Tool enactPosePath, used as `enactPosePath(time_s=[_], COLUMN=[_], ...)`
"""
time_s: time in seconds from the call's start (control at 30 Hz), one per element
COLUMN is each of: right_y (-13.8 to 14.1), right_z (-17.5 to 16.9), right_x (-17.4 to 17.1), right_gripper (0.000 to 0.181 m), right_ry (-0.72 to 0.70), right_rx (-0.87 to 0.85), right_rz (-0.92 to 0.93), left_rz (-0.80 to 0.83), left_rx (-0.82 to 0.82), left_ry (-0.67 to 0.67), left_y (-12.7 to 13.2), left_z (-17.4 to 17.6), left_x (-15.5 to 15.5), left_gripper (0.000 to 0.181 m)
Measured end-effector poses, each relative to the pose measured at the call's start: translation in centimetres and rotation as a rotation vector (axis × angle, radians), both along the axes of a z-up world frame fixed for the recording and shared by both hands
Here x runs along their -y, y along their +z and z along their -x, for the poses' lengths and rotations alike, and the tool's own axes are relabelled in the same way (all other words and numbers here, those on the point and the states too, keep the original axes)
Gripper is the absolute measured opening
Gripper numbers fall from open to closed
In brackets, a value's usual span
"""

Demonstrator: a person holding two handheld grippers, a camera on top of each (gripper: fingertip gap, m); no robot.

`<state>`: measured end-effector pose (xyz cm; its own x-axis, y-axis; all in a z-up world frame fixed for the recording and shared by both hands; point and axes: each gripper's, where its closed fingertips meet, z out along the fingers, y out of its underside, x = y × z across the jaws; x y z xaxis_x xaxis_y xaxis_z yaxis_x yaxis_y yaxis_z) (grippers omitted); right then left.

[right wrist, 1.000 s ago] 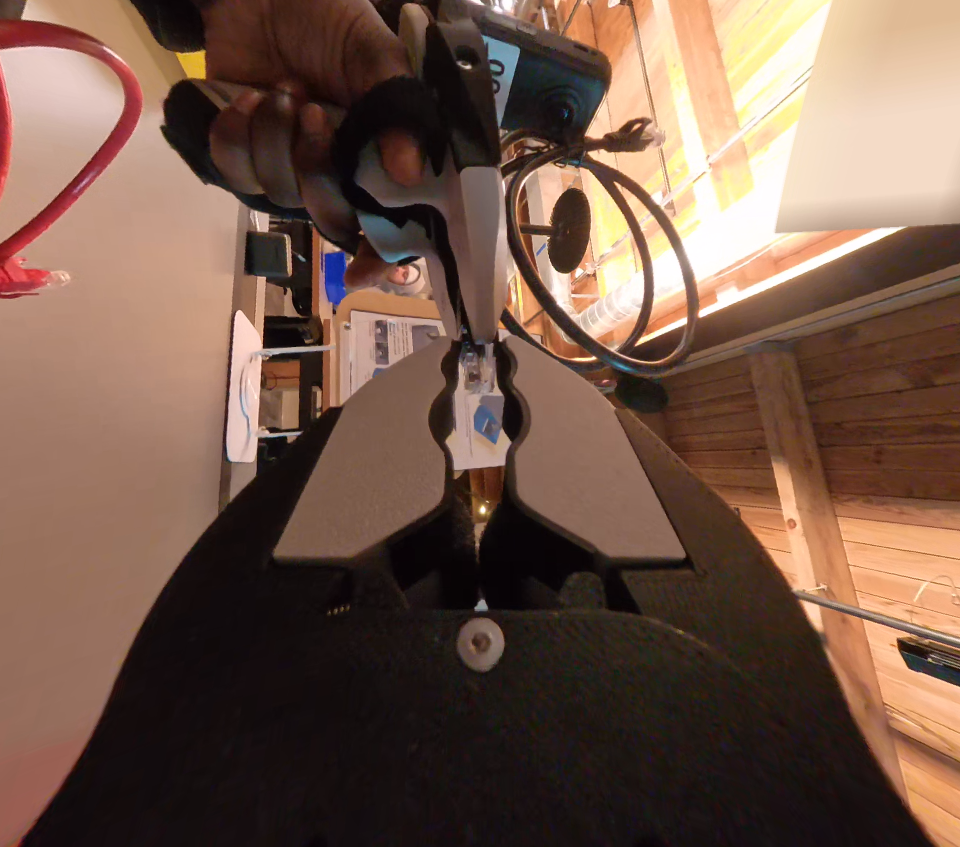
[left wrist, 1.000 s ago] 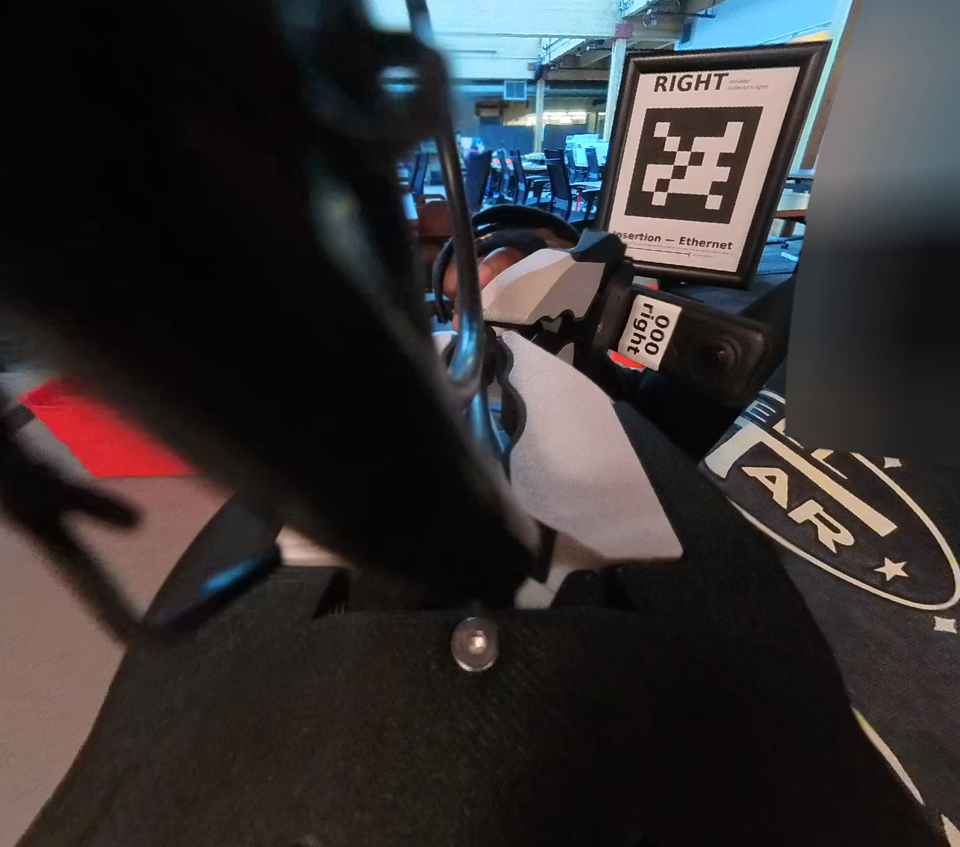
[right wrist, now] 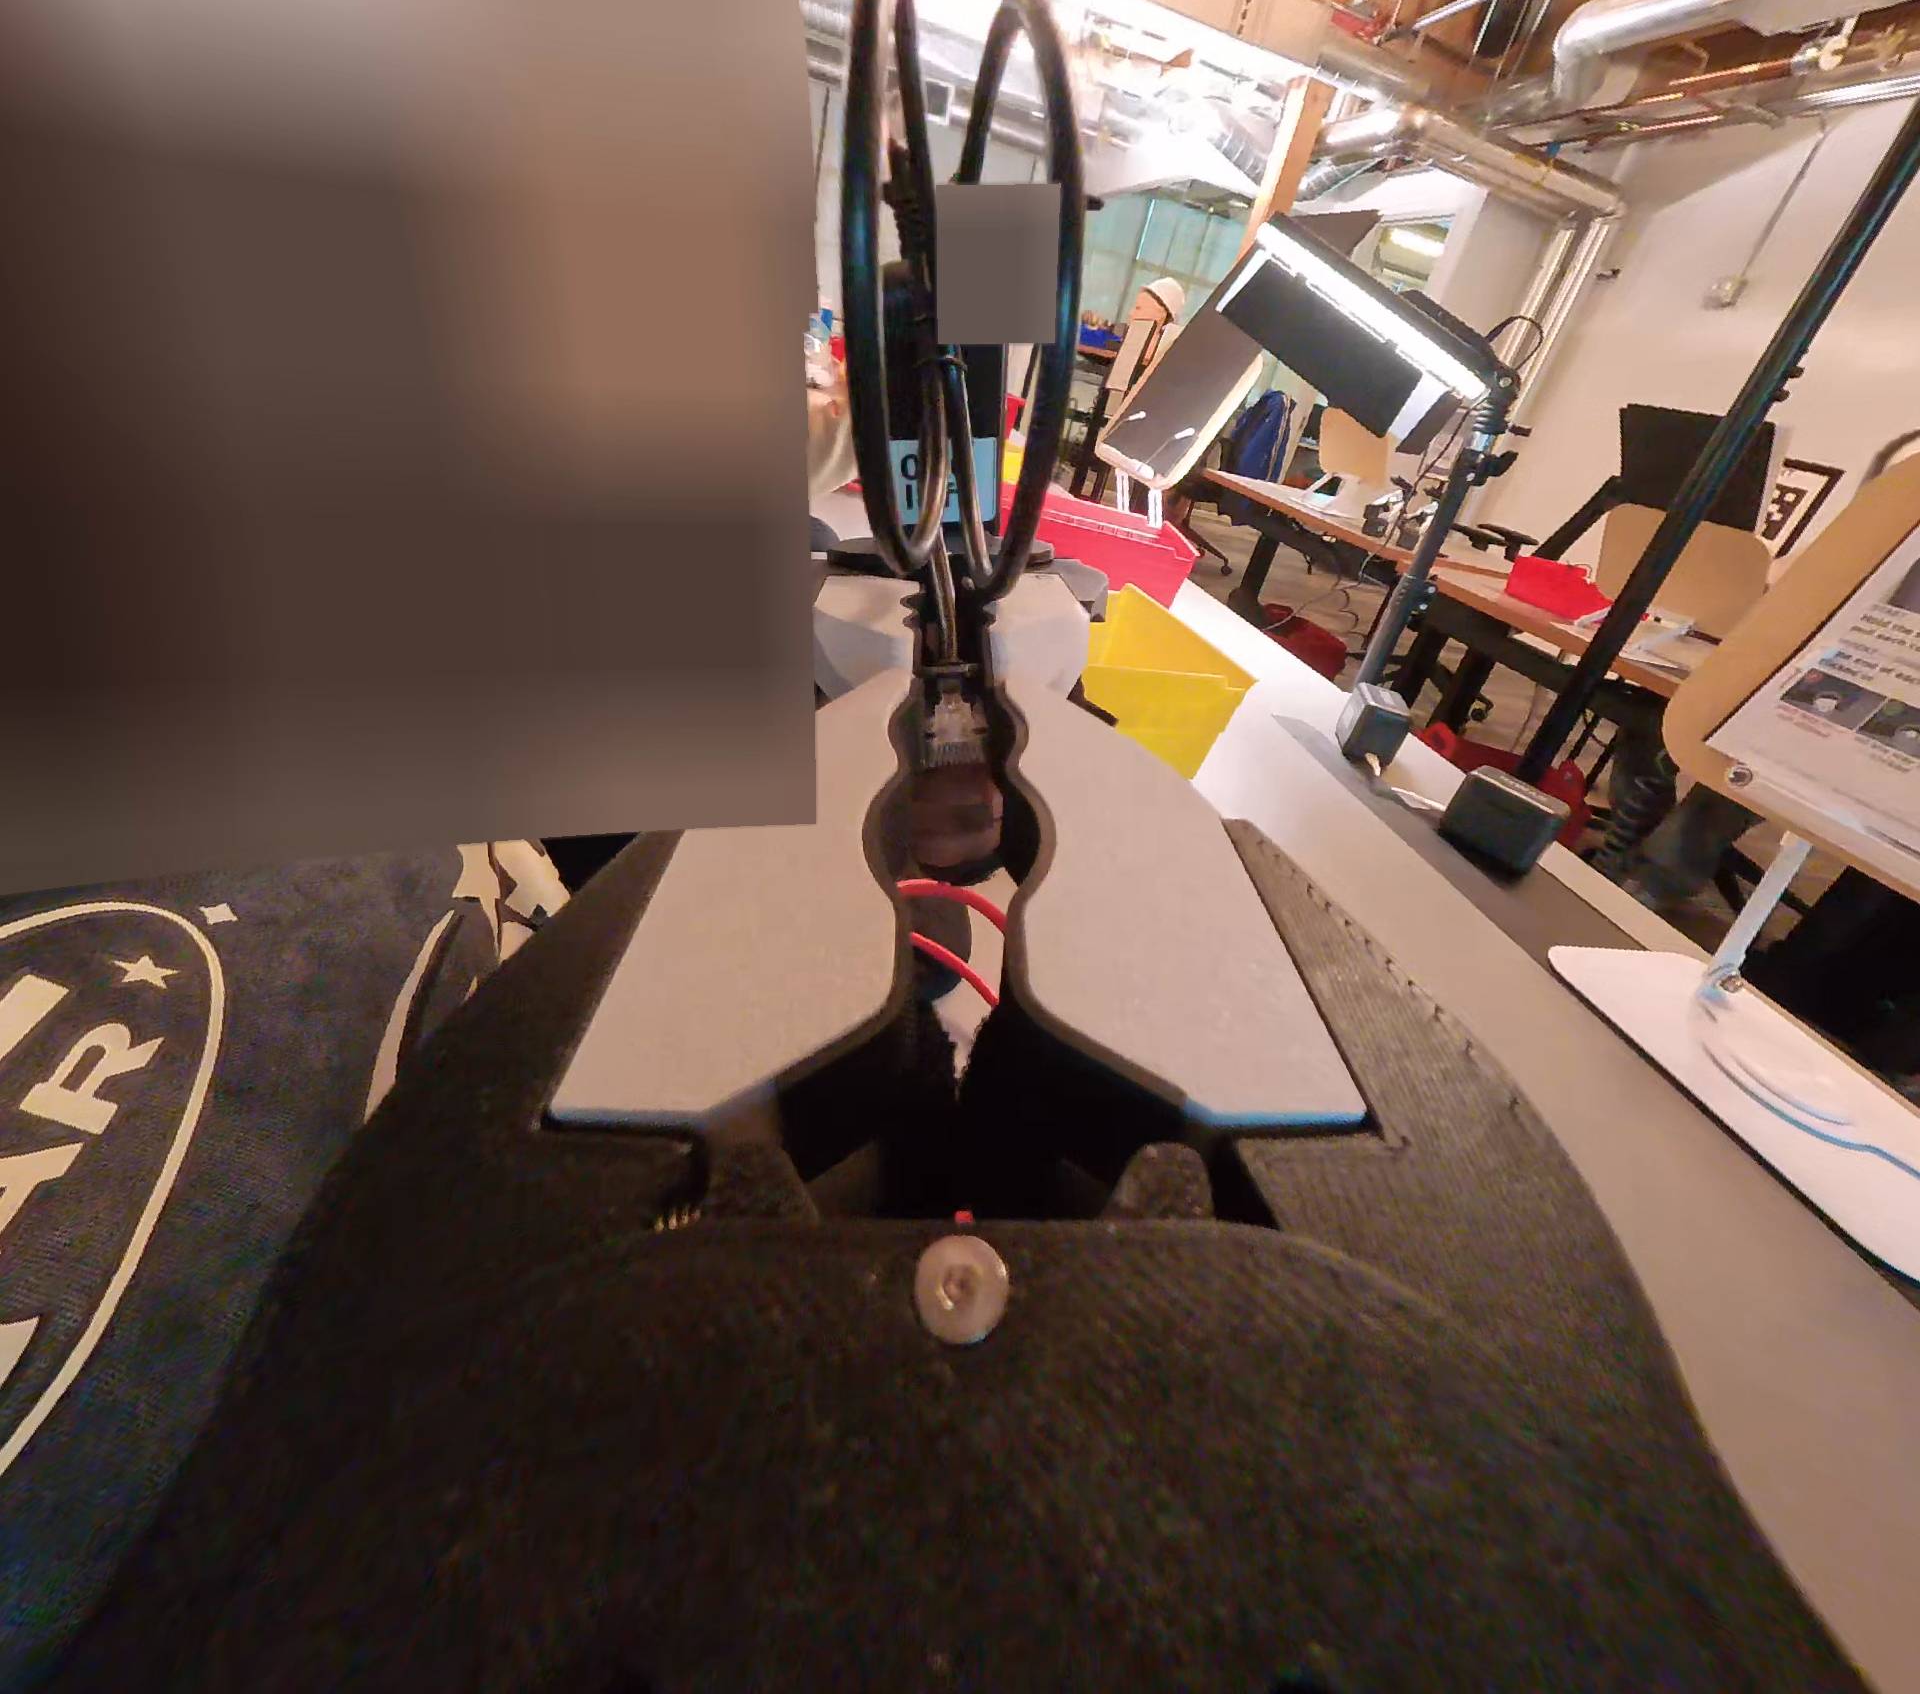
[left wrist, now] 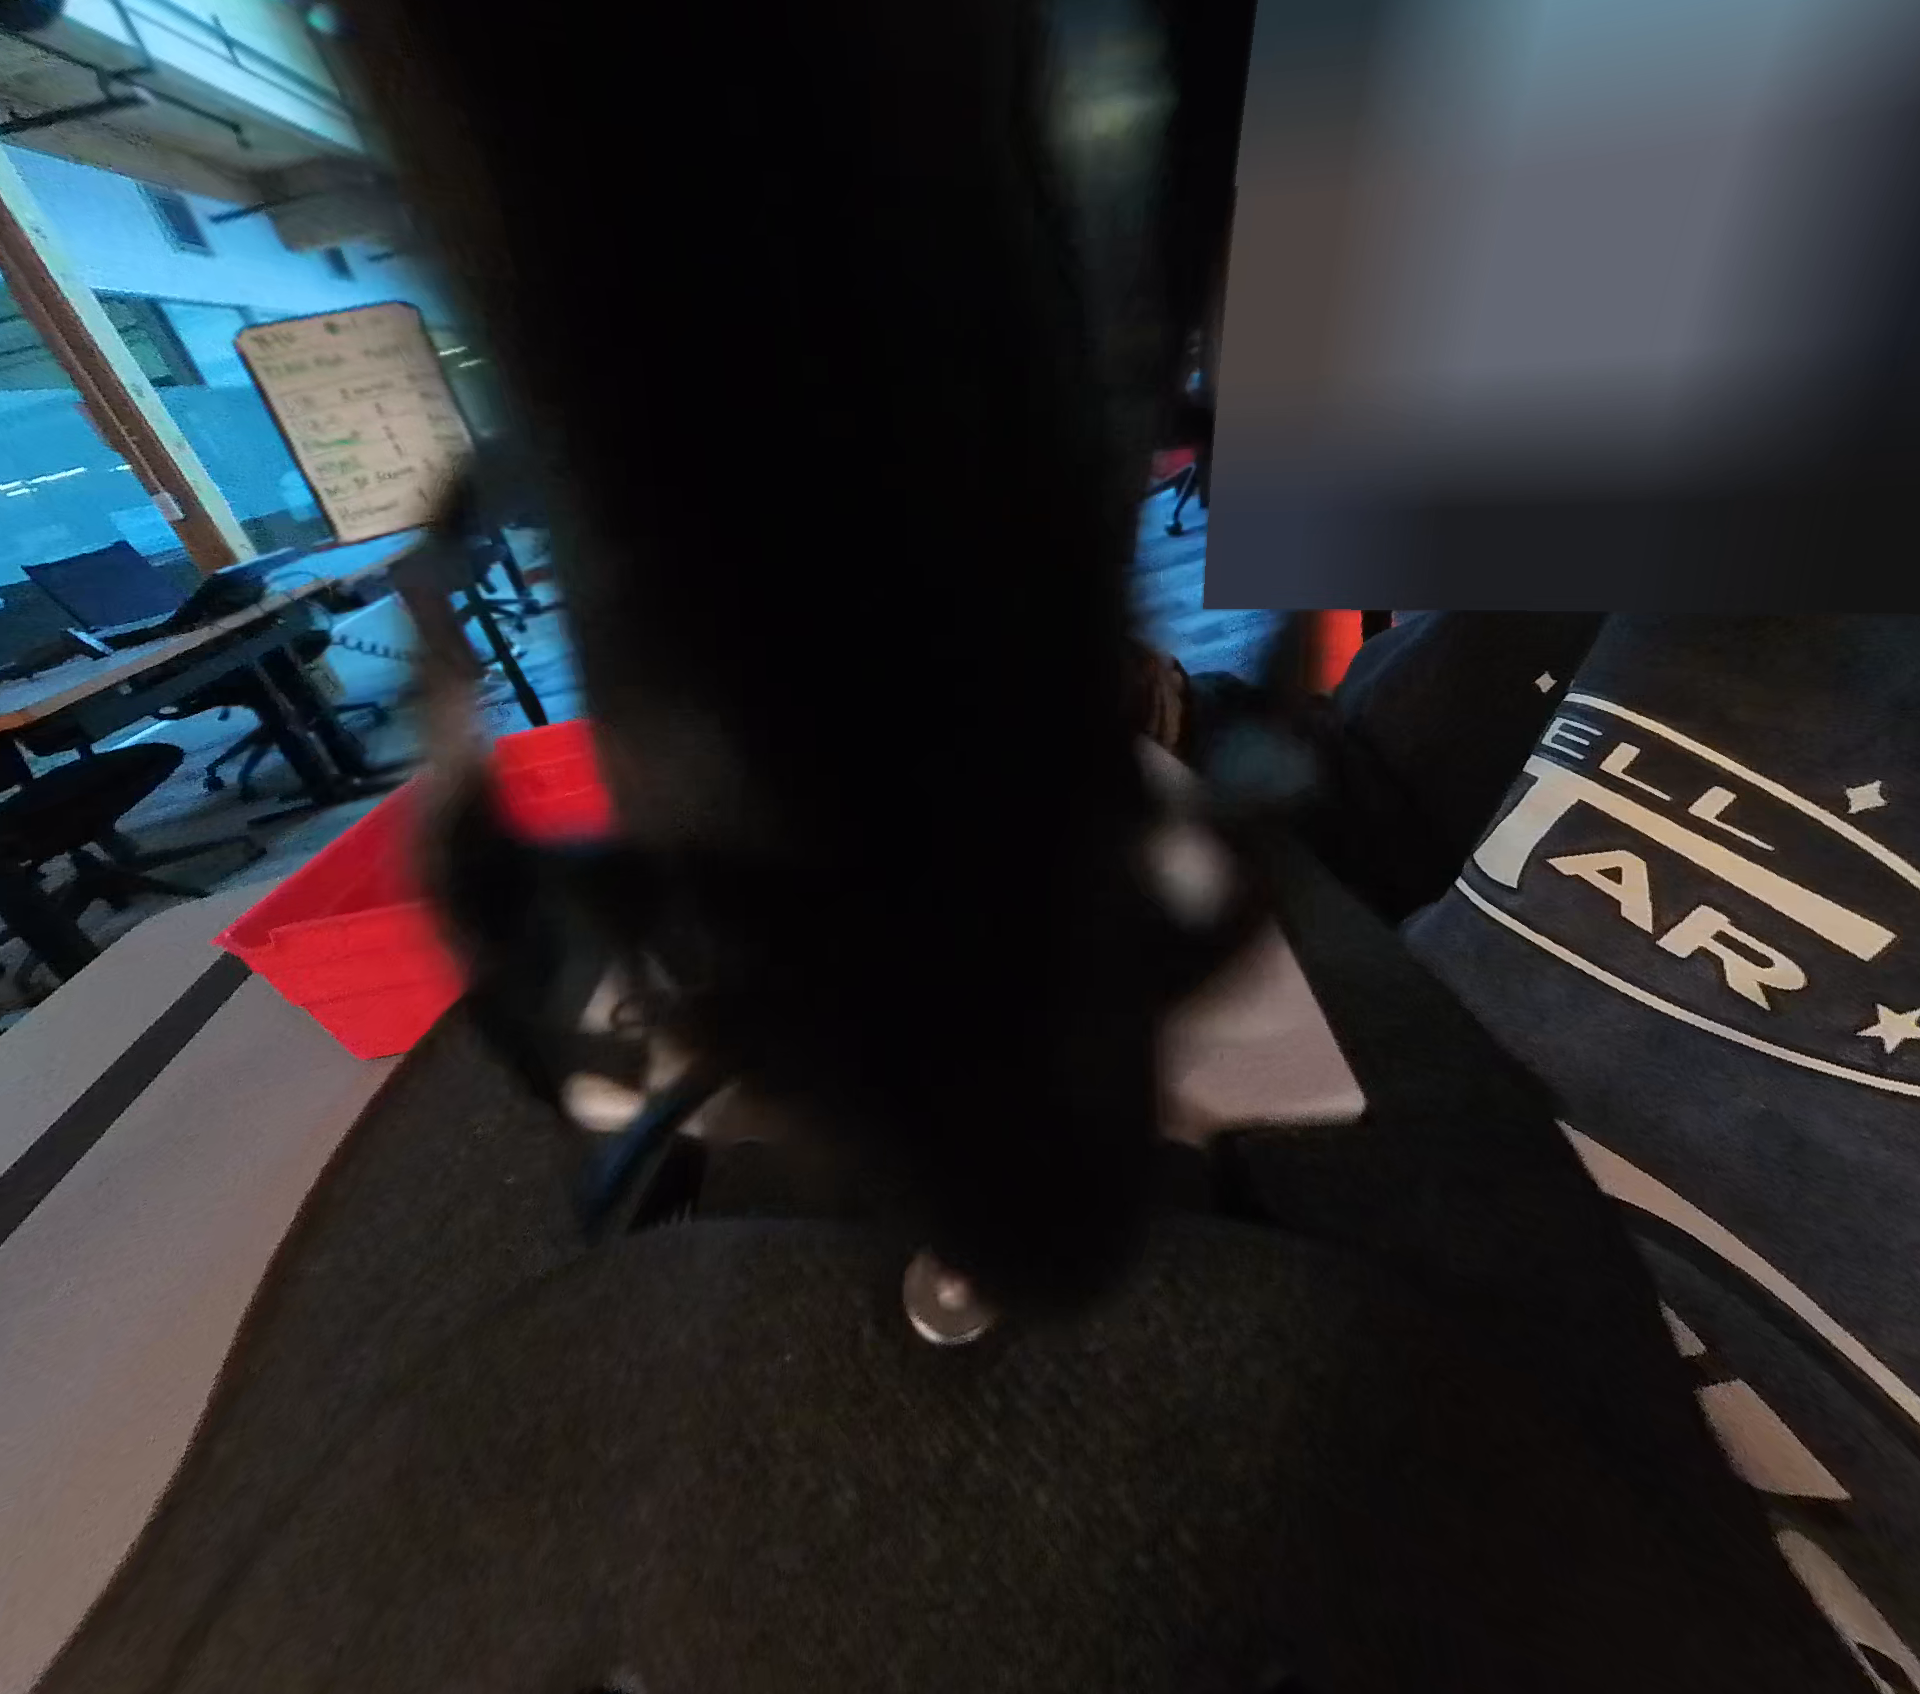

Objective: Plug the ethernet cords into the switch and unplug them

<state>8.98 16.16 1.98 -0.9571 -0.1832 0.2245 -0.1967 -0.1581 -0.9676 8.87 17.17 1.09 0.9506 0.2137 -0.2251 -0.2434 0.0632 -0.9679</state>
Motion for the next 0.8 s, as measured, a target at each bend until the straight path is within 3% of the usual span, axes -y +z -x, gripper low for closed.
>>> enactPosePath(time_s=[0.03, 0.07, 0.13, 0.2, 0.43, 0.53, 0.67, 0.8], right_y=[0.1, 0.1, 0.5, 0.8, 0.6, 0.2, -0.6, -0.5], right_z=[0.0, 0.1, 0.1, 0.3, 0.2, 0.2, 0.1, 0.2], right_x=[0.0, -0.1, -0.3, -0.7, -0.8, -0.8, -0.5, -0.4], right_gripper=[0.010, 0.010, 0.009, 0.008, 0.008, 0.030, 0.012, 0.011], right_ry=[-0.005, -0.012, -0.018, -0.017, 0.000, -0.015, -0.050, -0.053], right_rx=[-0.002, -0.004, -0.005, -0.002, -0.004, -0.040, -0.121, -0.095], right_rz=[0.003, 0.006, 0.020, 0.030, 0.013, -0.021, -0.064, -0.073], left_rz=[-0.002, -0.005, -0.017, -0.024, -0.011, 0.007, 0.019, 0.010], left_rx=[0.001, 0.003, 0.006, 0.013, 0.001, -0.002, 0.021, 0.039], left_ry=[0.001, 0.003, 0.002, 0.004, 0.004, -0.008, -0.012, -0.021], left_y=[0.0, 0.1, 0.2, 0.3, 0.1, -0.1, -0.4, -0.4], left_z=[0.0, 0.1, 0.1, 0.2, 0.1, -0.1, 0.0, 0.0], left_x=[0.0, 0.0, 0.2, 0.3, 0.2, 0.0, -0.1, 0.0], left_gripper=[0.158, 0.160, 0.095, 0.013, 0.012, 0.012, 0.012, 0.012])
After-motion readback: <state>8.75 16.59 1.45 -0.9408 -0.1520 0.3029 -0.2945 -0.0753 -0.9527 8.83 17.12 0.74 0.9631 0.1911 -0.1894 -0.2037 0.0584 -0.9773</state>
